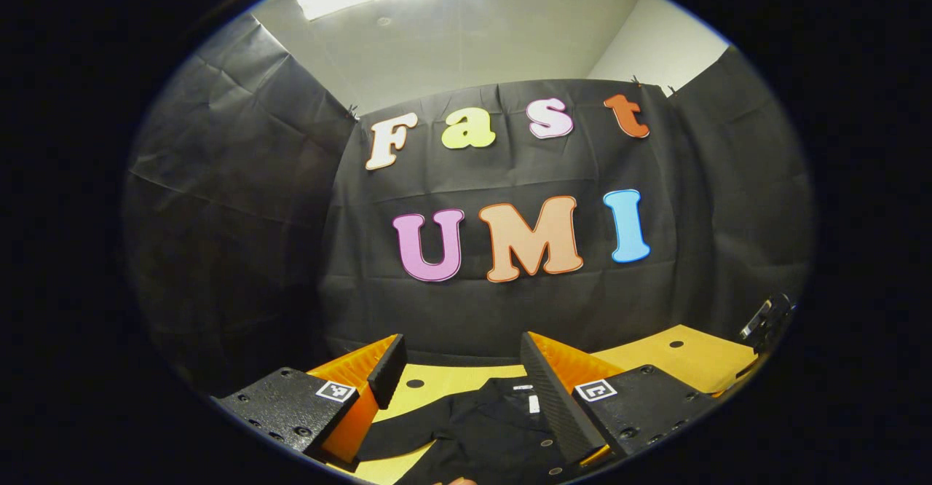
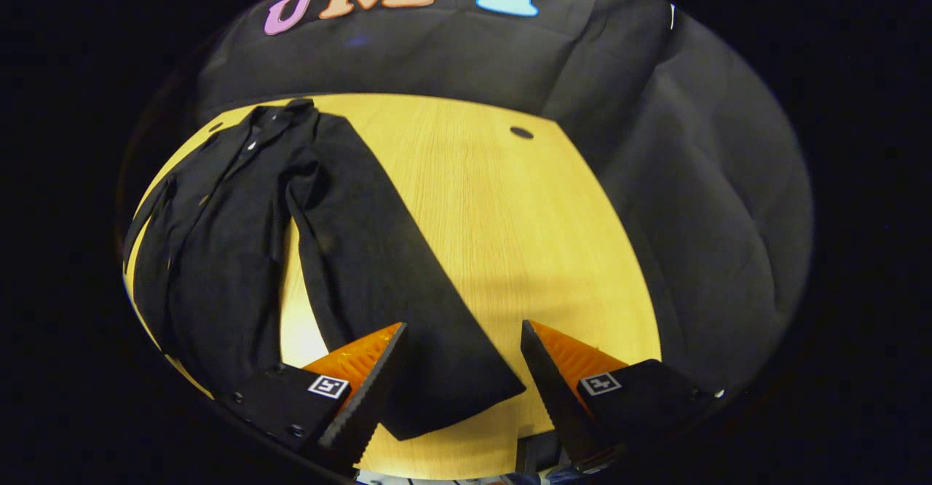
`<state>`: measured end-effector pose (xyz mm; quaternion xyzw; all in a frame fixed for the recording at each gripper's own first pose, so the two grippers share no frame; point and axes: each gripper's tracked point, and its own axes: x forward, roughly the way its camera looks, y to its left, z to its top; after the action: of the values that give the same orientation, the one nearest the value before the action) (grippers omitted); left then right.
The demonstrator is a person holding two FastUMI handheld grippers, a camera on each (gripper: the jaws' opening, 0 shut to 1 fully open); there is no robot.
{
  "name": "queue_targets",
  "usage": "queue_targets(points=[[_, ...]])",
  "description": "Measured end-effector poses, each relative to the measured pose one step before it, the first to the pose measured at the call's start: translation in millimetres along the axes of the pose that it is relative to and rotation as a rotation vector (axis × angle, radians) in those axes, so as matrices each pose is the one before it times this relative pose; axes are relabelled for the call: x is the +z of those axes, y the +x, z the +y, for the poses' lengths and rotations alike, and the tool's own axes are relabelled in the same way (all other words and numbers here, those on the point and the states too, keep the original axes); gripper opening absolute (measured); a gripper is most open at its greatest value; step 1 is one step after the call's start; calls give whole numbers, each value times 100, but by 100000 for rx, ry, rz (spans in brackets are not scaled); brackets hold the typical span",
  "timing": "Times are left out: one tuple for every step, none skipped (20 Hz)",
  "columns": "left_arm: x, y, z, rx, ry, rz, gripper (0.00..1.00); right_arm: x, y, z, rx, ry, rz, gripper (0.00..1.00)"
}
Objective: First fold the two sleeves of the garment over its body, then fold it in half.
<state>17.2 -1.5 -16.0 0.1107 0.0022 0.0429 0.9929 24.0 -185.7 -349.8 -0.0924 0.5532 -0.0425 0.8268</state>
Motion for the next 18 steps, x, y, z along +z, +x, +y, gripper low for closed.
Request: queue_targets(points=[[-81,16,-151,223,302,190,92,-330,221,149,2020,983,3261,99],[45,0,-191,313,342,73,92,-235,195,149,2128,1300,3082,99],[-94,111,-150,437,395,194,94,-386,94,20,1967,1097,2776,99],[11,51,-142,434,361,184,94,-102,-62,103,2234,858,2500,99],[-13,4,-166,414,252,37,94,-57,-92,130,1809,989,1982,99],[-11,45,-191,218,237,172,94,-117,-5,66,1649,686,2192,99],[-136,61,-259,305,352,353,94,41,-254,157,2791,432,2170,99],[-20,74,-369,334,354,211,93,26,129,28,1492,1509,669,100],[-180,-53,-198,162,297,312,94,19,67,72,1095,582,1131,97],[-95,34,-280,263,34,217,94,-249,220,29,474,-1001,126,96],[-316,-87,-313,200,-156,534,94,-40,-137,25,512,-2118,502,96],[-171,-35,-36,617,-262,483,94,147,-94,4,923,-3075,102,94],[-294,-23,-146,517,-731,633,93,-79,104,-8,275,-1701,464,91],[-166,25,0,295,-1043,519,92,-20,-126,33,535,-91,96,74],[-57,-3,-10,-166,-887,155,92,170,295,97,521,319,-451,57],[-137,121,-34,-73,-211,65,94,102,-61,317,1314,1242,-876,40],[-159,247,84,-300,154,-118,94,67,206,190,47,2774,-1203,23],[2,280,184,-130,12,-165,92,237,-40,9,93,1792,-1754,6]])
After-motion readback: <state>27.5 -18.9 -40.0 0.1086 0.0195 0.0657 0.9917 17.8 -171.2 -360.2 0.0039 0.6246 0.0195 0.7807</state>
